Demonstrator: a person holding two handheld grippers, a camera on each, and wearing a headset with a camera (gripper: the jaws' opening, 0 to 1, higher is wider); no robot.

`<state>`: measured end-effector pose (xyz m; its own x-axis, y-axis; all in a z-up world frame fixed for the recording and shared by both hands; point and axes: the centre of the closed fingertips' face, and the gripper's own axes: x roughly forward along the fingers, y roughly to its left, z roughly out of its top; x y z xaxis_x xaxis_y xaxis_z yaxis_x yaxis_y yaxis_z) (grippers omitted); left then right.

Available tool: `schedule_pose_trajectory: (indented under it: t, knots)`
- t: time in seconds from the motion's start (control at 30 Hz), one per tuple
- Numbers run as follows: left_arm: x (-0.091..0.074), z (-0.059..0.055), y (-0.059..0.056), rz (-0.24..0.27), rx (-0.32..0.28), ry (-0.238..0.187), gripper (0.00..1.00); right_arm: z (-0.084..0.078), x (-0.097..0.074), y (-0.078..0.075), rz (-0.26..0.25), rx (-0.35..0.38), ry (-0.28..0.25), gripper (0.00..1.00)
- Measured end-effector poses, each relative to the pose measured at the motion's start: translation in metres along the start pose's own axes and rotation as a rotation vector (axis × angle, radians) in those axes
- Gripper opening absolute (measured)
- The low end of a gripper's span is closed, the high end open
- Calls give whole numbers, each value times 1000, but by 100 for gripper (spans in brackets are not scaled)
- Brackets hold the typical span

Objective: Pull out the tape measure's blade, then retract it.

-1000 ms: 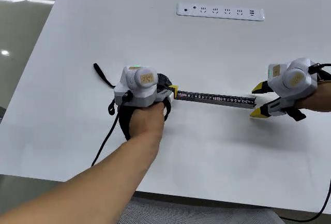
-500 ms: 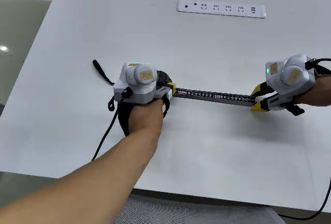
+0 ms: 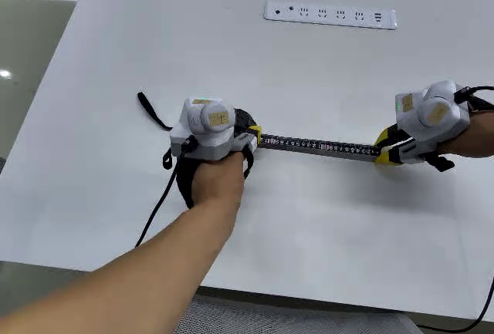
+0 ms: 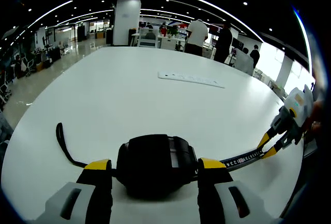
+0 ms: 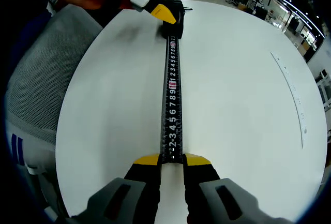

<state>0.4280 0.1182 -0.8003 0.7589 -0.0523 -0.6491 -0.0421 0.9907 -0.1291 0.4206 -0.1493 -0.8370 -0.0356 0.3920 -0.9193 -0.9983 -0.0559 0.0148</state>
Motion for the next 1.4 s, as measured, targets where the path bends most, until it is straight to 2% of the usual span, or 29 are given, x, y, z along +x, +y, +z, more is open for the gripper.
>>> schedule_pose_trajectory:
  t: [0.7,0.93,1.4]
  knots:
    - [7,-3,-1,-8,-18,-1,61,-1,1,-1,6,-23,-4,12]
    - [6,-3,-1,-13,-13,11,60,-1,1,-1,4,-24,-3,11]
    - [4,-2,-3,-16,-1,-2,58,2,1,-2,-12,-26,-6,11]
